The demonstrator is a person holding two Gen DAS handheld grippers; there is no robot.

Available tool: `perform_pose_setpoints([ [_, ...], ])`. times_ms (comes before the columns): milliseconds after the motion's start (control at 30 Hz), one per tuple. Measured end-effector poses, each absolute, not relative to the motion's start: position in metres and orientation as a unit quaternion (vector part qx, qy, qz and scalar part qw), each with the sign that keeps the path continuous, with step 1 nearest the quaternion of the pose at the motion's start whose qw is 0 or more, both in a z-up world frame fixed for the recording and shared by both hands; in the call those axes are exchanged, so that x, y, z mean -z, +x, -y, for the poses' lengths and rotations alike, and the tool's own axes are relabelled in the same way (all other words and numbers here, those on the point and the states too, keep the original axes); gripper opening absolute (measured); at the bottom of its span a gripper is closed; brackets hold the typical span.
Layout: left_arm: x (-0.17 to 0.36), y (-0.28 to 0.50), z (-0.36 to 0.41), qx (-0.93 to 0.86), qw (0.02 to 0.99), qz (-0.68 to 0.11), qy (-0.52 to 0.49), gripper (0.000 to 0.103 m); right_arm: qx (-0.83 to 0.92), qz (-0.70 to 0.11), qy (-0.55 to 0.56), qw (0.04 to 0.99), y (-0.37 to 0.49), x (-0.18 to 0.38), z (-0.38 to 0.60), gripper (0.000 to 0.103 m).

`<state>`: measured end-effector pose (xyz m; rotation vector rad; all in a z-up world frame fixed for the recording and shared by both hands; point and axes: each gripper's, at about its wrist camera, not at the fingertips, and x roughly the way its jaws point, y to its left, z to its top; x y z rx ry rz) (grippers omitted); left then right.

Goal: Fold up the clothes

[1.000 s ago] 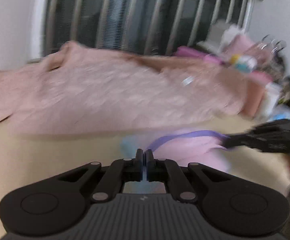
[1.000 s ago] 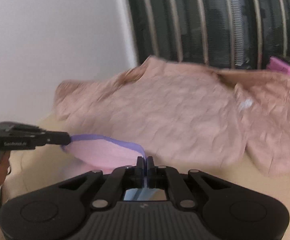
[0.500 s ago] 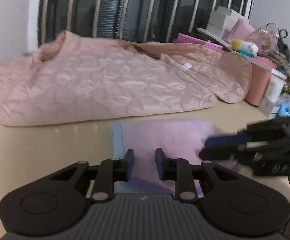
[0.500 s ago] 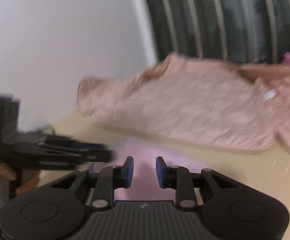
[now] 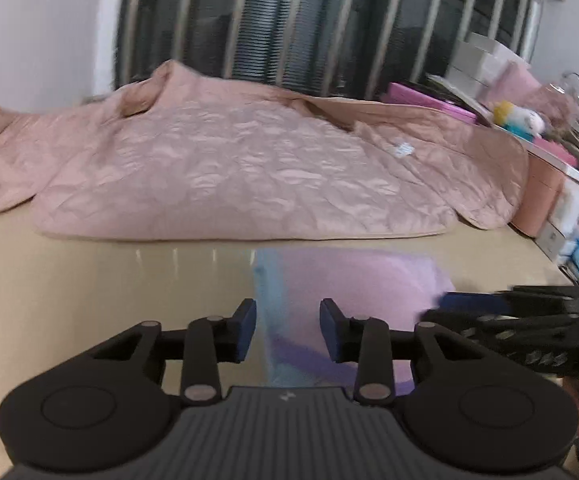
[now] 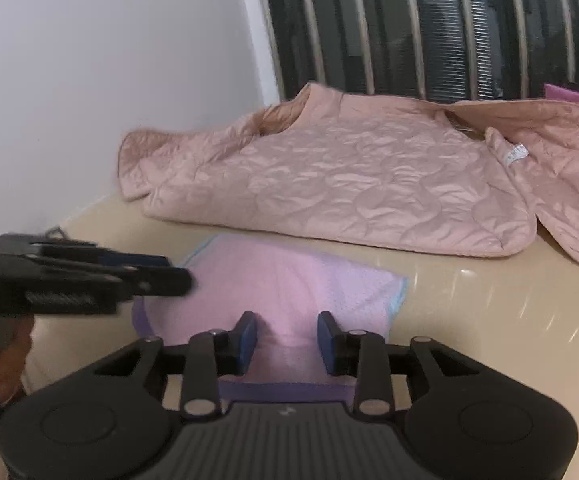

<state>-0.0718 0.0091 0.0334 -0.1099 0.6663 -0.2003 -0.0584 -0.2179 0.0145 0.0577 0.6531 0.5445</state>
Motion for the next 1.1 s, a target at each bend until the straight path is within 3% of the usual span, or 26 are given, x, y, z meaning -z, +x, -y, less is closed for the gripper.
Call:
perform_pose_setpoints([
  [67,-0.034,-0.076,-0.01,0.087,0.94,-0.325,-0.05,0.039,-0.251,-0.303,0.059,0.917,-0.063,-0.021,0.228,0.039],
  [200,-0.037,-0.082,-0.008,0.096,0.939,-0.324,-0.06,0.047,-0.21,-0.272,0.086,0.935,-0.063,-0.027,0.24,0.063],
  [367,-0.033,-0.082,0.004,0.106,0.936,-0.332,-0.053,0.066,-0.21,-0.287,0.071,0.932,-0.048,-0.018,0.225,0.064],
  [600,-0.021,-0.079,0.015,0.111,0.933,-0.341,-0.022,0.067,-0.192,-0.308,0.049,0.93,-0.038,-0.008,0.211,0.069],
  [700,-0.013,-0.08,0.017,0.113,0.934,-0.338,-0.015,0.074,-0.189,-0.311,0.037,0.931,-0.039,-0.005,0.207,0.069],
  [833,-0.011,-0.084,0.02,0.114,0.935,-0.335,0.002,0.075,-0.186,-0.309,0.024,0.932,-0.042,-0.001,0.204,0.069],
  [933,-0.012,-0.086,0.022,0.119,0.934,-0.336,0.01,0.065,-0.182,-0.308,0.012,0.934,-0.044,0.0,0.2,0.069],
  [967,-0.013,-0.086,0.022,0.127,0.934,-0.335,0.008,0.056,-0.178,-0.308,0.006,0.934,-0.045,0.0,0.197,0.068],
  [1033,-0.014,-0.086,0.023,0.139,0.933,-0.333,0.001,0.044,-0.184,-0.307,0.007,0.934,-0.046,0.0,0.197,0.062],
  [1100,-0.014,-0.087,0.025,0.149,0.932,-0.33,0.002,0.027,-0.2,-0.303,0.015,0.931,-0.048,0.0,0.197,0.044],
])
